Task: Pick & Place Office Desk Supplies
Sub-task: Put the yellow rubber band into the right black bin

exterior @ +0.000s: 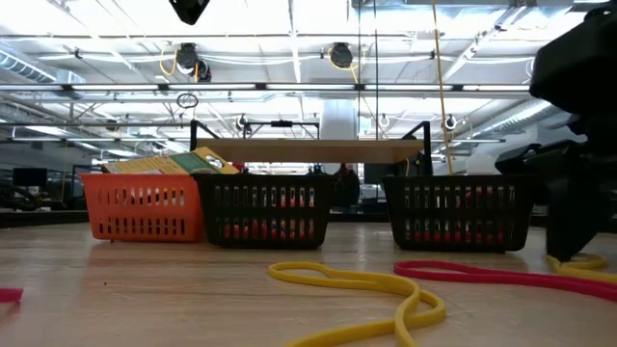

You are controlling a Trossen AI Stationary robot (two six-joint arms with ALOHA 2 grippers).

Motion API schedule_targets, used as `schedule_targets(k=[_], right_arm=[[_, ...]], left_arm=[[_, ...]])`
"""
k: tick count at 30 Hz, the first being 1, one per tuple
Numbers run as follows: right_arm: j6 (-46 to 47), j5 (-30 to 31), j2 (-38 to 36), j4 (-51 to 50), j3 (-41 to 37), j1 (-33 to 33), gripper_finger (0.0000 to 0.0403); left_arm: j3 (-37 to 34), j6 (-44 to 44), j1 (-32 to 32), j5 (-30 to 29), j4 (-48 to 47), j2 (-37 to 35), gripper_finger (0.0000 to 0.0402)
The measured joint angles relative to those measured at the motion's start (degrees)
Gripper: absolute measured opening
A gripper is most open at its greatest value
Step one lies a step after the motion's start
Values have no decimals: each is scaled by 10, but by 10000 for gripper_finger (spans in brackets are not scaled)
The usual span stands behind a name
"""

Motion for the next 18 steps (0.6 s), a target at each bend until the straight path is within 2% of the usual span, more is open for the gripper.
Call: schedule_targets(k=[6, 10, 14, 18], right_arm=[[-9, -12, 27, 33, 0, -1, 161], [-8, -17, 37, 28, 0, -1, 142], [-8, -19, 42, 19, 0, -1, 107], [7, -16, 42, -4, 0, -2, 52]], left_arm=[[0, 0, 0, 0, 0, 0, 209], [0, 0, 0, 0, 0, 0, 209], [0, -1, 0, 0, 0, 0, 209], [0, -1, 0, 0, 0, 0, 209]])
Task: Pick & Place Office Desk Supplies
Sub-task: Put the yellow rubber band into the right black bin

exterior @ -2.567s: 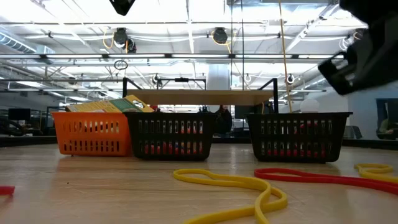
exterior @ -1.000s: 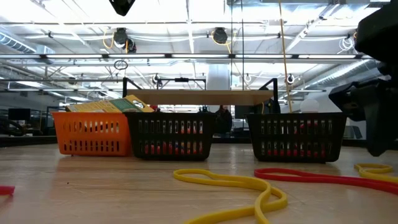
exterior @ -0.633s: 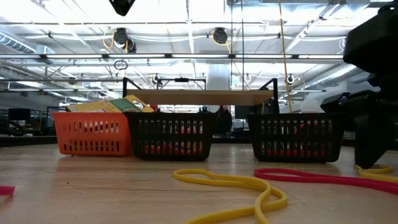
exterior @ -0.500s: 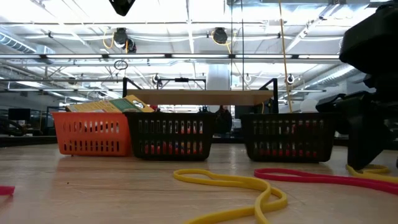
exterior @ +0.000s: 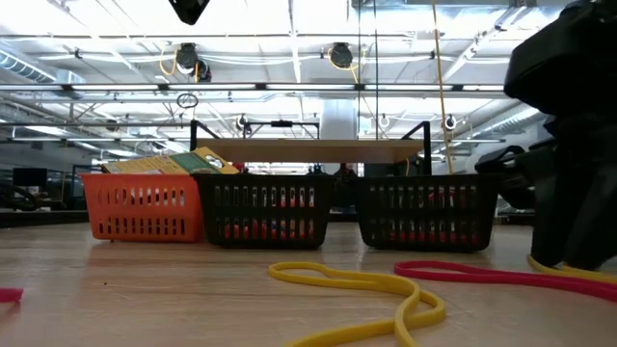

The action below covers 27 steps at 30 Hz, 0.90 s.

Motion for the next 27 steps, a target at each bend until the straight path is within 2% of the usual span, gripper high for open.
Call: schedule_targets(k=[3, 8, 13, 22, 27], right_arm=[[32, 0, 1, -28, 0, 0, 10], [73, -2, 0, -10, 0, 1, 1], [16, -5, -35, 56, -2, 2, 0], [-17, 0, -145, 54, -3, 3, 0], [-53, 24, -185, 61, -2, 3, 0]], left_arm=[[0, -7, 0, 0, 0, 0, 209], [0, -12, 0, 0, 0, 0, 209], [0, -10, 0, 0, 0, 0, 209], [0, -8, 0, -1, -1, 0, 209], [0, -7, 0, -7, 0, 0, 209]])
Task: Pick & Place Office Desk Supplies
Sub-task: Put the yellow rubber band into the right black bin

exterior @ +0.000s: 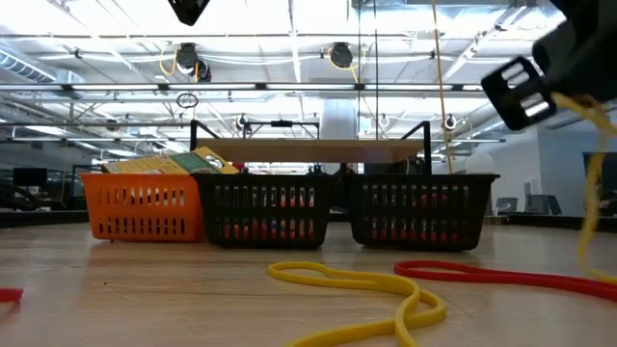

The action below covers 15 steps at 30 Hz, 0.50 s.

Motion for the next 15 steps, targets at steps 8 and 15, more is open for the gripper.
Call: schedule_targets(k=[8, 15], right_arm=[[-59, 67, -50, 12, 0, -2, 0], [-142, 77, -85, 83, 0, -18, 0]], left_arm=[[0, 50, 7, -26, 36, 0, 209], [0, 52, 30, 3, 82, 2, 209]])
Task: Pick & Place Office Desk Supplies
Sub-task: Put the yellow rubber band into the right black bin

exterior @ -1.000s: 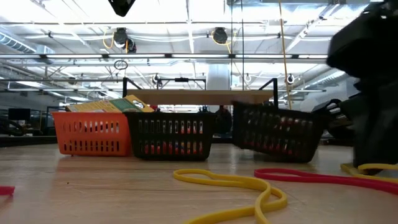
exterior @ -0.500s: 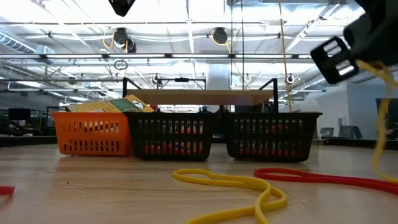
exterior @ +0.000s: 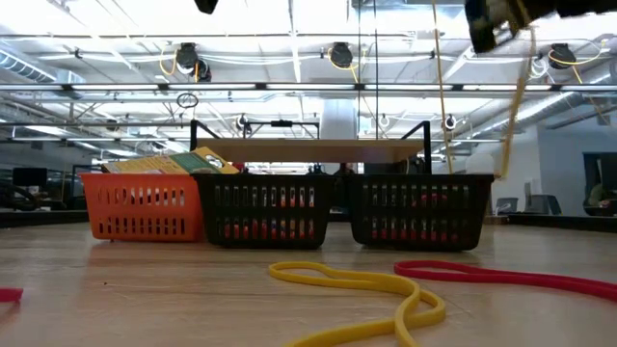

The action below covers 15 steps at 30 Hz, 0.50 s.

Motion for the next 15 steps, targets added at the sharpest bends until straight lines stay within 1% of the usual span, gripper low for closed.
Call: schedule_targets(k=[3, 7, 15], right_arm=[[-37, -1, -17, 21, 0, -13, 0], [-63, -1, -41, 32, 0, -35, 0], [-65, -1, -57, 34, 1, -70, 0]], left_arm=[[0, -14, 15, 31, 1, 7, 209], [0, -26, 29, 36, 23, 40, 209], [0, -19, 50, 54, 156, 140, 209]])
